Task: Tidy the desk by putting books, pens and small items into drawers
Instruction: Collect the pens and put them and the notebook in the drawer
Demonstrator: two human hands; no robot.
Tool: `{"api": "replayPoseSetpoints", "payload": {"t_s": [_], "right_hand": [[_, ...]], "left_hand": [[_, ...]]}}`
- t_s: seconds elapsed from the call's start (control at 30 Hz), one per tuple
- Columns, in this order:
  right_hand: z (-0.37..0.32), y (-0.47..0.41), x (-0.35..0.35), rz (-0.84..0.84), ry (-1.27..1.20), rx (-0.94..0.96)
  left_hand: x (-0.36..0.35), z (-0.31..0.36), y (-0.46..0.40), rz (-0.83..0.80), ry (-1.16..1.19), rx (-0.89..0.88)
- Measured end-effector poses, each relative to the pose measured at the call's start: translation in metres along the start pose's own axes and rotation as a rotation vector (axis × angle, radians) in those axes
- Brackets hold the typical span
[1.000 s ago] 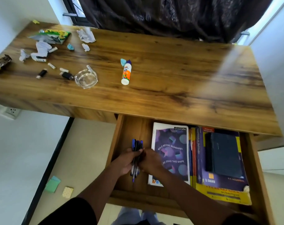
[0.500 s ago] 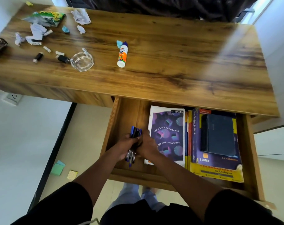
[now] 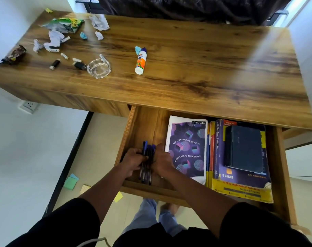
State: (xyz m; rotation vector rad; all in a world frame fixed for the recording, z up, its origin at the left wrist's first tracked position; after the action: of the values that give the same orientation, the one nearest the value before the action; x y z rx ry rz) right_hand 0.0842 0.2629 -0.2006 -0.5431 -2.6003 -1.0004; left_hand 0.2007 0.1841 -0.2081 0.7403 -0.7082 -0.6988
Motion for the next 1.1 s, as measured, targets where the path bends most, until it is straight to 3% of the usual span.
{"api": "replayPoseSetpoints", "payload": {"t_s": [0.3, 0.47, 0.63, 0.87, 1.1], "right_hand": [[-0.001, -0.004, 0.0, 0.036, -0.018, -0.049], [-0.002, -0.007, 0.004, 0.049, 0.007, -0.039], [-0.002, -0.009, 0.003, 0.05, 0.03, -0.044], [-0.013, -0.01, 0.016, 0.105, 0.138, 0.012], [-0.039, -0.015, 0.023, 0.095, 0.277, 0.262]], "left_hand": [[0.011, 0.01, -0.003, 0.157, -0.252, -0.03], [0.017, 0.023, 0.004, 0.309, -0.556, -0.082], [0.02, 0.027, 0.006, 0.366, -0.714, -0.097], [0.021, 0.052, 0.018, 0.494, -0.938, -0.294], [0.003, 0.072, 0.011, 0.346, -1.053, -0.583]]}}
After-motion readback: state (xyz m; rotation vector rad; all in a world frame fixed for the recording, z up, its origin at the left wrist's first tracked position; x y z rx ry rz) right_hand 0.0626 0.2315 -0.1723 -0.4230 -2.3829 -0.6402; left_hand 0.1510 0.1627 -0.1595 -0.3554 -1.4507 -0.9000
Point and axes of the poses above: each hand's wrist, its own y-axis away from the middle knuckle, its own x-axis out of the back of the hand, z = x × y, the point moved 8 cm from there along -y, towards the middle knuckle, and after that the axes turned 12 degrees about -y, right-handed, at the moved point
